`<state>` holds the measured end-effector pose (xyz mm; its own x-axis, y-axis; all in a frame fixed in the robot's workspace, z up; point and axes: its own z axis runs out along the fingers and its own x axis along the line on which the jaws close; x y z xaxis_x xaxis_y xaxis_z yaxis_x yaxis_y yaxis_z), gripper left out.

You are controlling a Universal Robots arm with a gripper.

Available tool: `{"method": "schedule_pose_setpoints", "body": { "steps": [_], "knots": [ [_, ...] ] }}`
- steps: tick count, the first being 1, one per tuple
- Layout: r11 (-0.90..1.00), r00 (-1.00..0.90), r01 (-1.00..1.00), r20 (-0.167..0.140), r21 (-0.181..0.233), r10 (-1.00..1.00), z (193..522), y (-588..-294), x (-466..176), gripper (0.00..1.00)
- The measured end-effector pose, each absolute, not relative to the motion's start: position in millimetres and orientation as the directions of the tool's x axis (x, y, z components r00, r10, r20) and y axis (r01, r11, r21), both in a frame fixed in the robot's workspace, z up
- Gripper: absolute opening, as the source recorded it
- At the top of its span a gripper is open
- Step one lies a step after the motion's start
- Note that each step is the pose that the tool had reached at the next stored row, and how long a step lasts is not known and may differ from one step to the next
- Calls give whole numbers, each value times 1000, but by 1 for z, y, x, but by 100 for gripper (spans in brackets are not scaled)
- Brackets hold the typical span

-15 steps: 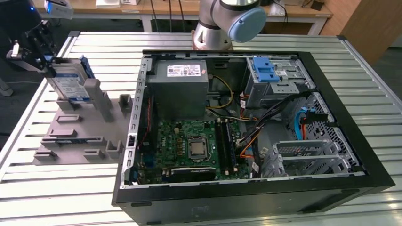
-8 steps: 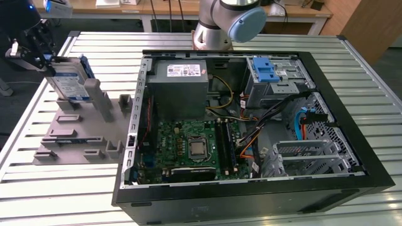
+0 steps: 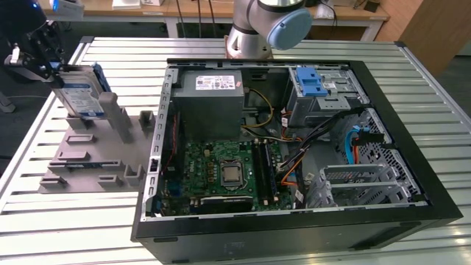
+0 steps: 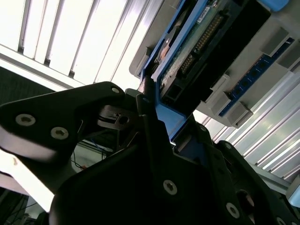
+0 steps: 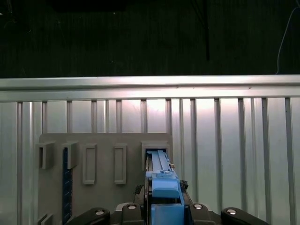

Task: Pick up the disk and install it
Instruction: 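Pick up the disk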

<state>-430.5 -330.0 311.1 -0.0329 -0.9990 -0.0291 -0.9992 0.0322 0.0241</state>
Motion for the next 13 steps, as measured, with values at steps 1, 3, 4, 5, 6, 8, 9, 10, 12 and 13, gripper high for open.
{"method": "schedule_pose_setpoints", "body": {
  "steps": [1, 3, 4, 5, 6, 8, 9, 10, 12, 13],
  "knots": [
    [32, -33, -999, -29, 24, -999, 312, -330, -430, 36],
    [32, -33, -999, -29, 24, -999, 312, -330, -430, 36],
    [32, -33, -999, -29, 24, -999, 313, -330, -430, 36],
    [32, -33, -999, -29, 24, -999, 313, -330, -430, 36],
    [32, -33, -999, -29, 24, -999, 314, -330, -430, 36],
    [32, -33, -999, -29, 24, -999, 315, -330, -430, 36],
    [32, -33, -999, -29, 24, -999, 316, -330, -430, 36],
    [32, -33, -999, -29, 24, -999, 316, -330, -430, 36],
    [32, -33, -999, -29, 24, -999, 317, -330, -430, 36],
    [32, -33, -999, -29, 24, -999, 318, -330, -430, 36]
  ]
}}
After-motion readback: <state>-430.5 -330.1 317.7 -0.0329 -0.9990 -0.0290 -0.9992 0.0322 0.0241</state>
